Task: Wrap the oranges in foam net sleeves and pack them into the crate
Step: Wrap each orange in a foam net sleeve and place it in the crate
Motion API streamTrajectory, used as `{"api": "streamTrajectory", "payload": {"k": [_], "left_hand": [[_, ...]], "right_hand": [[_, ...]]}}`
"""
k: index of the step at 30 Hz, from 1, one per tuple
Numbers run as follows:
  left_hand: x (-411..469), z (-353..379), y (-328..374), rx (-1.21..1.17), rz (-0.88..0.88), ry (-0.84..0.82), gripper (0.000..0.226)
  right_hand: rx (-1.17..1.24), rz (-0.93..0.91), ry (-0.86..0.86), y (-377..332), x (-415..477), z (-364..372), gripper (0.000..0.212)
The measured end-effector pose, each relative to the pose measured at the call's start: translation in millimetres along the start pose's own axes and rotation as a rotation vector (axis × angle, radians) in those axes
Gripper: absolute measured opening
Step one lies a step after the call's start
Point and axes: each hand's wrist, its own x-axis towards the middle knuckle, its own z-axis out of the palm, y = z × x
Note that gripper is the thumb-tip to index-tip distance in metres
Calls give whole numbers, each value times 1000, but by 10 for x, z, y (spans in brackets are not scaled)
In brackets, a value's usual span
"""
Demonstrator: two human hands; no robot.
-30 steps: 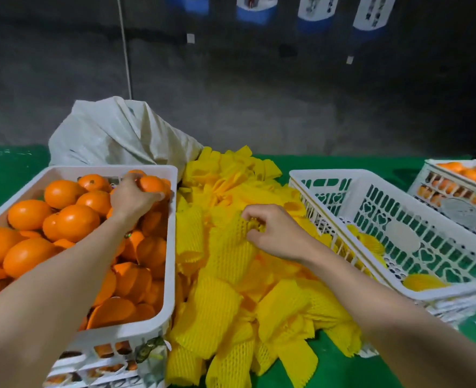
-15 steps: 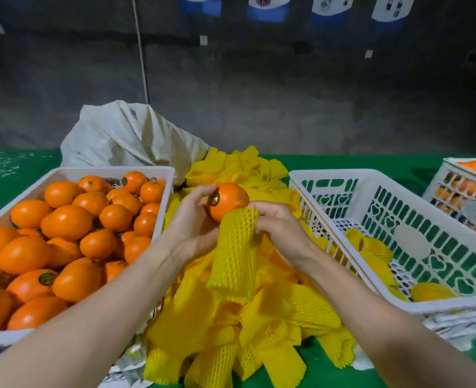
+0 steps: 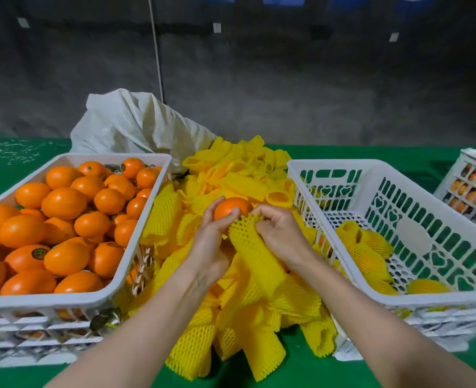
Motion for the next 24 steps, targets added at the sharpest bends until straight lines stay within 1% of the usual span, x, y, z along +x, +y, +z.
{"api": "streamTrajectory", "payload": {"k": [3,5,7,9,10,12,14,15,16,17,18,20,21,24], "left_hand": [[-62,-23,-69,-25,-7,-81,56],[-100,-42,-116,23,17,-148,62],[-128,-62,-129,142,70,-169,70],[-143,-79,-124,246,120,-153,73],[-144,-79,-120,261,137,-130,72],[-124,-88,-125,185,145,-46,69],[-96,-71,-119,51,106,18,64],[-83,-55,-115,-7,61,2,58],[-86,-30,-114,-47,6,-25,51],[-72,-8,-127,-73,-22,-25,50],[-43,-8,-141,-84,-30,-23,54],[-1,-28,-148,-84,-25,-18,57],[-2,-36,-151,-69,-33,-37,59],[-51,-27,-142,-14,-81,-69,62]], "right_hand": [[-74,-32,160,93,7,-61,23],[-108,-33,222,137,5,-64,19],[-135,-26,241,163,-5,-42,18],[-129,25,229,167,-12,-24,19],[-84,52,218,158,-12,-20,21],[97,84,195,124,-40,-7,24],[221,23,150,112,-110,49,10],[189,-37,127,120,-160,91,11],[120,-93,101,147,-201,133,18],[39,-139,91,168,-231,175,25],[-35,-167,100,171,-236,205,30],[-109,-195,150,147,-188,207,30],[-89,-192,184,126,-144,183,30],[42,-167,276,83,9,74,40]]}}
